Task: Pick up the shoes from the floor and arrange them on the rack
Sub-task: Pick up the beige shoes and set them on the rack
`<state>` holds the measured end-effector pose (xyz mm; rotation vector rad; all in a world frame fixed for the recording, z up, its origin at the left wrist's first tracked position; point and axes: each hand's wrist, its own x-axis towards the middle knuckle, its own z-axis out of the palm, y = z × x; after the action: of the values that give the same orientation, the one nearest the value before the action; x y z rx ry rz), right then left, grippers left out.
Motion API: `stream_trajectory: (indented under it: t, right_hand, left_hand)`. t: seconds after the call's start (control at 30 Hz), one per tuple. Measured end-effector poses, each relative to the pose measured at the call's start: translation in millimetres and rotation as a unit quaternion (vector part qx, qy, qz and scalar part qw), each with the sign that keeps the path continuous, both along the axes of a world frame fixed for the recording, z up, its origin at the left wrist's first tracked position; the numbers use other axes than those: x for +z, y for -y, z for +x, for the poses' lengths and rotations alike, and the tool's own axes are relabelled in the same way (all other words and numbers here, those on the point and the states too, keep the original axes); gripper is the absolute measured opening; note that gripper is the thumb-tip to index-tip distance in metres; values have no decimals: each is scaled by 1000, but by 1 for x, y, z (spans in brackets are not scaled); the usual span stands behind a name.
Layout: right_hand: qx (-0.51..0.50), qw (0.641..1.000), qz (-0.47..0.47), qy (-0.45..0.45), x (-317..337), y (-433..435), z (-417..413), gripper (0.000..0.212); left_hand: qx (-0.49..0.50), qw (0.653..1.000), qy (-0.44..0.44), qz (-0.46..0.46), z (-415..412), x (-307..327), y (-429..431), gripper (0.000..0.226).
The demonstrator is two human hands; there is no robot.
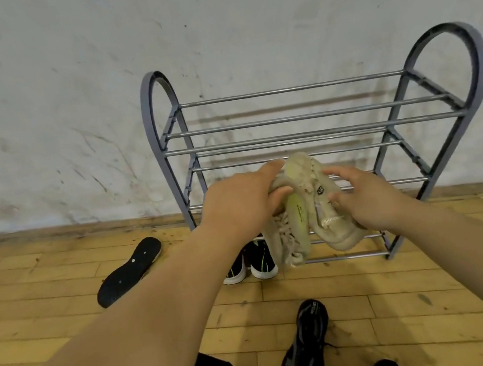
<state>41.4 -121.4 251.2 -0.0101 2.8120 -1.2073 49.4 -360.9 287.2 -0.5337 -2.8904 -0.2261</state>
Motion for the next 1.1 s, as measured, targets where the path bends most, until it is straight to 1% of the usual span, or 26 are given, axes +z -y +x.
stream_trajectory:
  t: [0.07, 0.17, 0.23, 0.3, 0.4, 0.5, 0.63, 0.8, 0.93, 1.1]
  right_hand:
    - [27, 1000, 2, -7, 6, -2, 4, 42]
    - [61, 997, -27, 29, 12, -5, 10, 55]
    - [84, 994, -43, 60, 17, -5, 15, 61]
    - [107, 990, -41, 77, 23, -6, 22, 61]
    - [136, 985, -47, 92, 32, -6, 31, 62]
    - [157, 982, -60, 80, 40, -3, 41, 60]
    - [189, 979, -73, 29, 50, 7, 55, 55]
    - [225, 973, -40, -32, 64, 16, 70, 56]
    - [252, 965, -37, -58, 71, 23, 79, 49]
    - [288, 956, -13, -46, 79, 30, 87, 47]
  left_hand:
    - [-4, 1000, 5, 26, 3, 4, 3, 57]
    - [-34, 994, 27, 102, 11, 11, 10, 58]
    - [-51, 981, 66, 176, 16, 10, 18, 57]
    - [-61, 966, 98, 230, 20, 8, 26, 55]
    - [-55, 940, 115, 316, 23, 10, 35, 53]
    - [-37, 926, 118, 356, 25, 12, 36, 55]
    - [-16, 888, 146, 437, 32, 10, 31, 51]
    - [21, 854, 141, 500, 34, 11, 29, 47]
    - [25, 826, 143, 544, 38, 16, 27, 45]
    - [45, 826, 116, 549, 45, 21, 22, 49]
